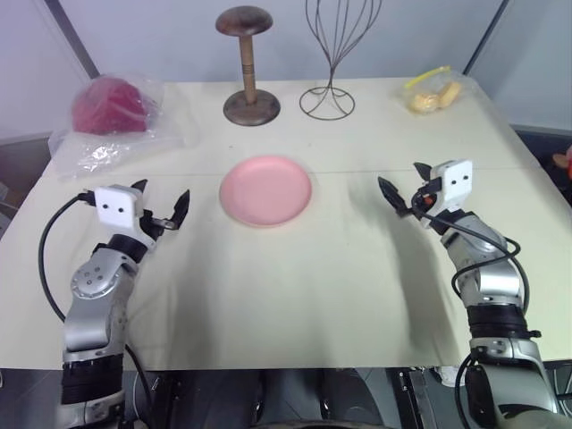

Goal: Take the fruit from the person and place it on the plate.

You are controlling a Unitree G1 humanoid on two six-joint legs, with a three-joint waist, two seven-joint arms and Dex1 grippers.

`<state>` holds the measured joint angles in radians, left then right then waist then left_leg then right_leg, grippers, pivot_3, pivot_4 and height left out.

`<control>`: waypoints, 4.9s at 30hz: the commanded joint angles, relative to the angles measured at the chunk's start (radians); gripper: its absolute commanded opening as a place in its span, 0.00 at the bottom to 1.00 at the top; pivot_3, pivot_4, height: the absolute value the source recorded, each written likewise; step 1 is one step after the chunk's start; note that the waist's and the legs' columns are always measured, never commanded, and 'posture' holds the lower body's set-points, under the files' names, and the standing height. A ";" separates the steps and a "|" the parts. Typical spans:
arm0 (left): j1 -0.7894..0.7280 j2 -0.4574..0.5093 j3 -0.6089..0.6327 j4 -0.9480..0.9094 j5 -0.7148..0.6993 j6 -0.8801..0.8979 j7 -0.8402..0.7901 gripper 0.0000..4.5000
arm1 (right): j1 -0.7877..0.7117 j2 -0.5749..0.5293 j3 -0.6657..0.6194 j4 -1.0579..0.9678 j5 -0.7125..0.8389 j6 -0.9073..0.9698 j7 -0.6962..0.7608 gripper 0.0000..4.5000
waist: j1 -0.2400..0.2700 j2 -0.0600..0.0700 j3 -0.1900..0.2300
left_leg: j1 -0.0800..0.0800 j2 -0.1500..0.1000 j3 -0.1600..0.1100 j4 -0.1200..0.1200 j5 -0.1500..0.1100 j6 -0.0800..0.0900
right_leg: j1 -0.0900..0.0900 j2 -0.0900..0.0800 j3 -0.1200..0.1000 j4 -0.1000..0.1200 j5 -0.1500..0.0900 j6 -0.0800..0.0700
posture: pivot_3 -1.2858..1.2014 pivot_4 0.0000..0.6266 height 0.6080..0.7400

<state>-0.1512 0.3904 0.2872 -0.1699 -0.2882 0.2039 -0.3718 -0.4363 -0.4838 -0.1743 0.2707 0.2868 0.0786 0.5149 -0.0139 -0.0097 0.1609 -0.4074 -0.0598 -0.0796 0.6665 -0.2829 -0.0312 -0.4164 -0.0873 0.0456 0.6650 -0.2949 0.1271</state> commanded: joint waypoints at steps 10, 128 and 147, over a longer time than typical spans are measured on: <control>-0.014 0.005 0.009 -0.027 -0.020 -0.009 -0.002 0.99 | -0.012 0.000 -0.024 -0.003 -0.001 -0.037 -0.004 1.00 | 0.000 0.000 0.000 | 0.000 0.000 0.000 0.000 0.000 0.000 | 0.000 0.000 0.000 0.000 0.000 0.000 | 0.52 0.24 1.00; -0.033 0.454 0.019 -0.225 -0.299 0.443 -0.388 1.00 | -0.292 0.270 0.229 -0.296 0.156 0.762 -0.118 0.14 | -0.034 0.002 0.001 | -0.001 0.002 0.001 -0.004 0.000 0.000 | -0.006 0.001 0.001 0.001 0.000 0.000 | 0.52 0.24 1.00; -0.013 0.427 0.043 -0.261 -0.317 0.442 -0.339 1.00 | -0.334 0.357 0.260 -0.163 0.078 0.643 -0.077 0.99 | -0.031 0.002 0.001 | -0.002 0.000 0.000 -0.003 0.000 0.000 | -0.005 0.000 0.000 0.001 0.000 -0.001 | 0.52 0.24 1.00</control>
<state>-0.1396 0.8163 0.3110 -0.4157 -0.6011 0.6656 -0.7150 -0.7406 -0.1359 0.0995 0.1341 0.3652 0.7429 0.4328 -0.0446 -0.0080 0.1615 -0.4092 -0.0596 -0.0798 0.6631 -0.2828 -0.0315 -0.4217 -0.0874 0.0457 0.6657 -0.2950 0.1266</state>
